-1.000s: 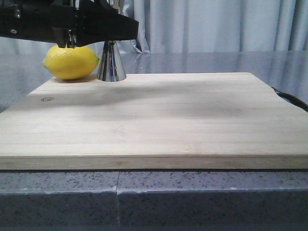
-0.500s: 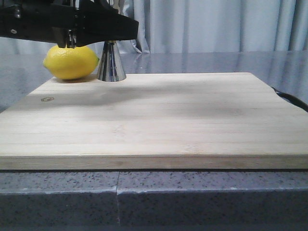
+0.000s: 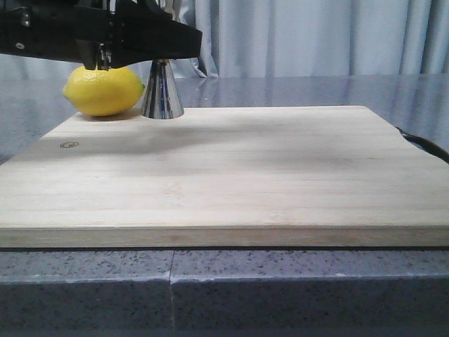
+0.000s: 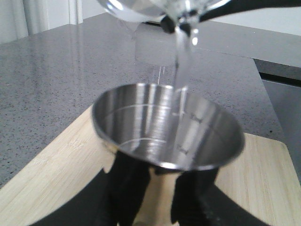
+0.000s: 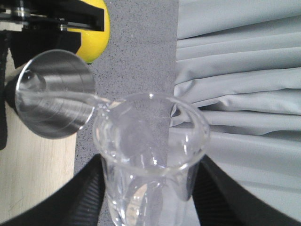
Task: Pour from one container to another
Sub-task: 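Tilt the beaker with the right gripper, pouring liquid into the jigger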
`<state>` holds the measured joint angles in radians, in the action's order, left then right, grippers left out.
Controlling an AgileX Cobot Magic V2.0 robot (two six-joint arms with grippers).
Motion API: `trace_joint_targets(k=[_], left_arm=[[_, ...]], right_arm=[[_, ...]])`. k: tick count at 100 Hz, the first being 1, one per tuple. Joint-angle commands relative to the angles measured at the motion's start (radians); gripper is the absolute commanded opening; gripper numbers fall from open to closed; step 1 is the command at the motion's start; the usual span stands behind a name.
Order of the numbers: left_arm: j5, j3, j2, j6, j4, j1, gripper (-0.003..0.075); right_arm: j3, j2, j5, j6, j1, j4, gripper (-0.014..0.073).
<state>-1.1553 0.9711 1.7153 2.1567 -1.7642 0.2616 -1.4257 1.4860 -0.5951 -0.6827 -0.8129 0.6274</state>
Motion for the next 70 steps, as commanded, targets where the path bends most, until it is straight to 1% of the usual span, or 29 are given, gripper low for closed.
trace_joint_targets(k=[1,24,40,53,70], left_arm=[[-0.102,0.029,-0.049,-0.006,-0.086,0.008,0.0220],[-0.102,0.029,-0.049,-0.006,-0.086,0.008,0.0220],[-0.102,0.029,-0.049,-0.006,-0.086,0.008,0.0220],[-0.102,0.029,-0.049,-0.006,-0.086,0.008,0.0220],[-0.102,0.029,-0.049,-0.006,-0.086,0.008,0.0220]], right_arm=[[-0.040,-0.032,0.064,-0.008,-0.001,0.044,0.0312],[-0.040,-0.032,0.052,-0.061,-0.001,0.044,0.0312],[-0.040,-0.032,0.052,-0.067,-0.001,0.044,0.0312],[-0.040,-0.032,0.052,-0.107,-0.001,0.044,0.0312],[-0.040,-0.032,0.052,-0.117,-0.001,0.045,0.0312]])
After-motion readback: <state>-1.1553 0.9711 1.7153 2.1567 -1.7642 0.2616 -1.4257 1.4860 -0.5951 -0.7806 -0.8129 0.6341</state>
